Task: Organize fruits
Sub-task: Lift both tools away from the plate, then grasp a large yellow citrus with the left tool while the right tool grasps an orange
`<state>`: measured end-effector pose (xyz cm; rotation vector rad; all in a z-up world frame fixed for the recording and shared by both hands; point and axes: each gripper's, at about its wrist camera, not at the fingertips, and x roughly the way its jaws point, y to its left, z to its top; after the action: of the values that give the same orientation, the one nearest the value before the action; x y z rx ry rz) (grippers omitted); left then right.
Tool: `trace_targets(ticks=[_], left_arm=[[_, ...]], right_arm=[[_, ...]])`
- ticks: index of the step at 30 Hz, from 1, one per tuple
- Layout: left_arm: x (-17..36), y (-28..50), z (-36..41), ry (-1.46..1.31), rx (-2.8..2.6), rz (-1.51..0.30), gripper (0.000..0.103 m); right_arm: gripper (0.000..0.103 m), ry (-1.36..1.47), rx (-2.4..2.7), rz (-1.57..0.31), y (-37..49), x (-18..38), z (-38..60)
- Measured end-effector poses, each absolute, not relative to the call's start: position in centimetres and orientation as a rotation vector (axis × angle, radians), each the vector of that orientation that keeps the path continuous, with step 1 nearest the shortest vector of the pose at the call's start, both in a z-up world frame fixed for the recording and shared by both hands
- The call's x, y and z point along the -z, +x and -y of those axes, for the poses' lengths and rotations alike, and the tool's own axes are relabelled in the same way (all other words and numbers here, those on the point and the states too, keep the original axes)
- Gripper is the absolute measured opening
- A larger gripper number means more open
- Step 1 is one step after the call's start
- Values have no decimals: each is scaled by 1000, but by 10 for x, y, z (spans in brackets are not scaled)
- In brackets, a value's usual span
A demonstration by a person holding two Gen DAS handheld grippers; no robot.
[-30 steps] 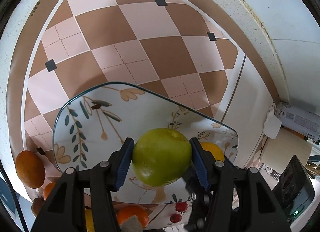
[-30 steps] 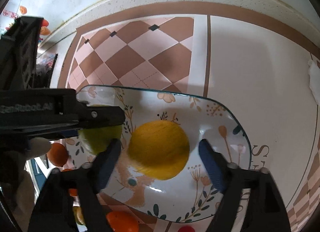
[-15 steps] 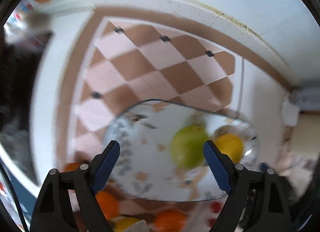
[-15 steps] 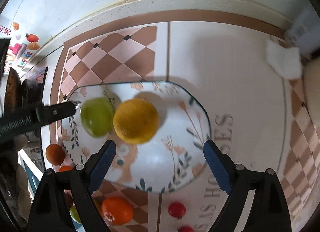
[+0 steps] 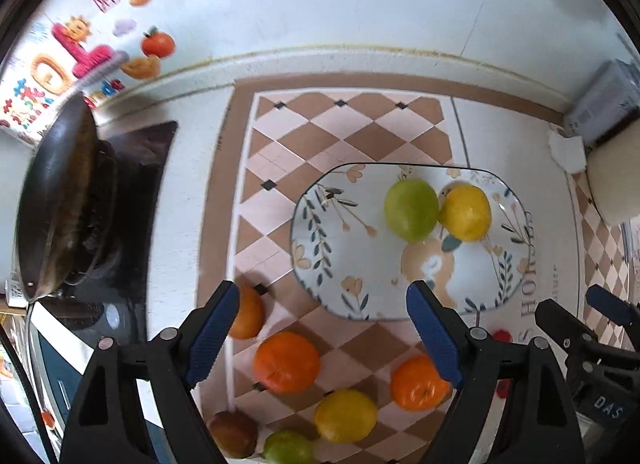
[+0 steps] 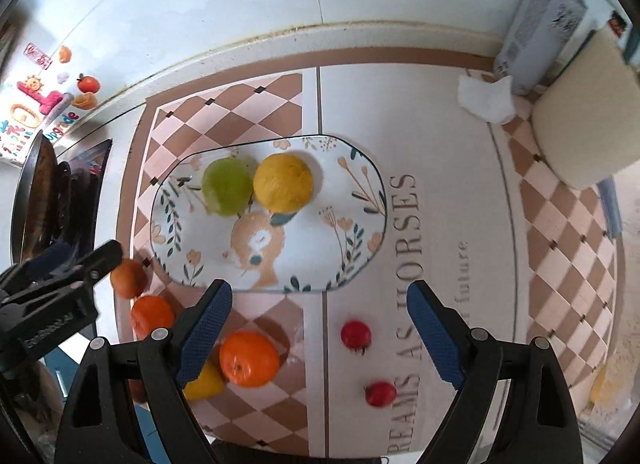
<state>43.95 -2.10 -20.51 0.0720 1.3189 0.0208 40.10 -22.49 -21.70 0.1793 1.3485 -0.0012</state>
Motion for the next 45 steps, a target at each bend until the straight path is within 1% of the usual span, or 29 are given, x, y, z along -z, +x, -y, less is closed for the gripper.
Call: trace_targets(ticks=[6,11,21,30,33,37,39,45], left_arm=[[165,403,5,48,4,-1244,85],[144,378,-3,41,20,-1206,85],[118,335,-11,34,52,-1180,85],[101,316,-9,4,77,-1156,85],[106,318,-12,-13,65,-1170,85],[129,328,-27,-36,10,-1203,85],[139,330,-33,-17,-29,-1206,94],[187,333,-66,-31,-139,-1315,95]], right_arm=[[91,186,-1,-1303,367,189,216],[91,178,4,-1256,336,159,211],[91,190,-4,-1188,293,112,205],[91,210,-30,-1162,278,96,201],[91,252,-55,-1174,282,105,202],[91,272,-98,-1226,293,135,194],[91,275,-134,-1269,301,161,184],[91,271,-169,-1438,321,250,159]])
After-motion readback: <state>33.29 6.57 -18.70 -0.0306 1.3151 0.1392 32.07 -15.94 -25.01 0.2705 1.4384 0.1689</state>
